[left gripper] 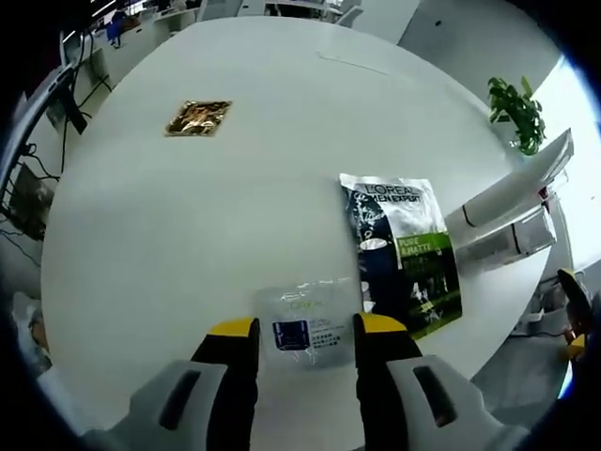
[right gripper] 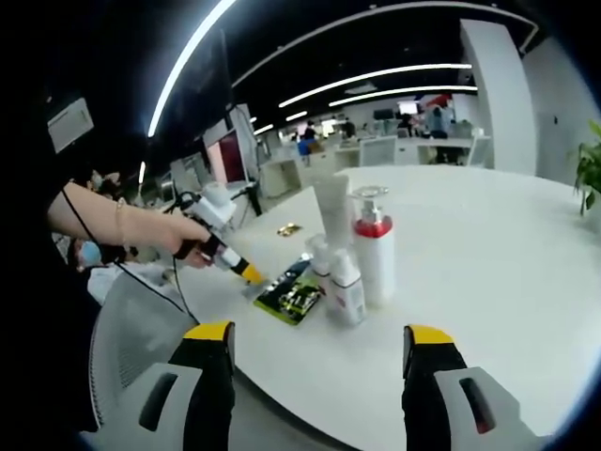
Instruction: Arrange the skincare products in the storage area until every visible bottle or jar stands upright without overlapping.
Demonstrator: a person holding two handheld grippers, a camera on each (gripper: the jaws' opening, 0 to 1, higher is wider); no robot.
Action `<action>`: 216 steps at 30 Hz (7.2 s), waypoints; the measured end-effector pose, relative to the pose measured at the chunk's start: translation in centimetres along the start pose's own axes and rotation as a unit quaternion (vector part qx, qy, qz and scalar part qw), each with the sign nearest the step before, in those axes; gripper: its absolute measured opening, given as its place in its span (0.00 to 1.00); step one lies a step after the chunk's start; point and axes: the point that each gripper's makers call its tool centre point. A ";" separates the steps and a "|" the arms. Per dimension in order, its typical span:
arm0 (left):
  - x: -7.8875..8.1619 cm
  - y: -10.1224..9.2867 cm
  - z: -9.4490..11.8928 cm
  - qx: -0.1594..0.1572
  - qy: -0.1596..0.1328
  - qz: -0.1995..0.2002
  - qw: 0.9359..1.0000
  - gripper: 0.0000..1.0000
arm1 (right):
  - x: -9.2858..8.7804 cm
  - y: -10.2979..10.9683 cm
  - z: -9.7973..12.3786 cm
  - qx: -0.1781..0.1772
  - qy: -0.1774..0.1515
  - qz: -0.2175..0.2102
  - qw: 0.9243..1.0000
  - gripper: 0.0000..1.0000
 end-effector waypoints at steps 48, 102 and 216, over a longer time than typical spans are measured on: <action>-0.8 1.9 4.6 -0.076 -0.119 0.013 0.990 0.76 | -0.5 0.2 -0.1 0.004 0.018 0.006 1.000 0.75; -2.7 0.3 9.3 -0.091 -0.221 -0.043 0.970 0.97 | -1.2 0.0 -0.2 -0.007 0.033 0.009 0.999 0.75; 19.7 10.2 -3.8 0.062 0.018 -0.073 0.995 0.31 | -2.4 -2.2 -0.2 -0.052 0.073 -0.067 0.994 0.74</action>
Point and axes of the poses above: the point that each gripper's makers call its tool centre point, and the gripper's own axes: z roughly backward along the fingers, y roughly to its left, x roughly out of its top, and after that the axes turned 2 degrees about y, right-handed
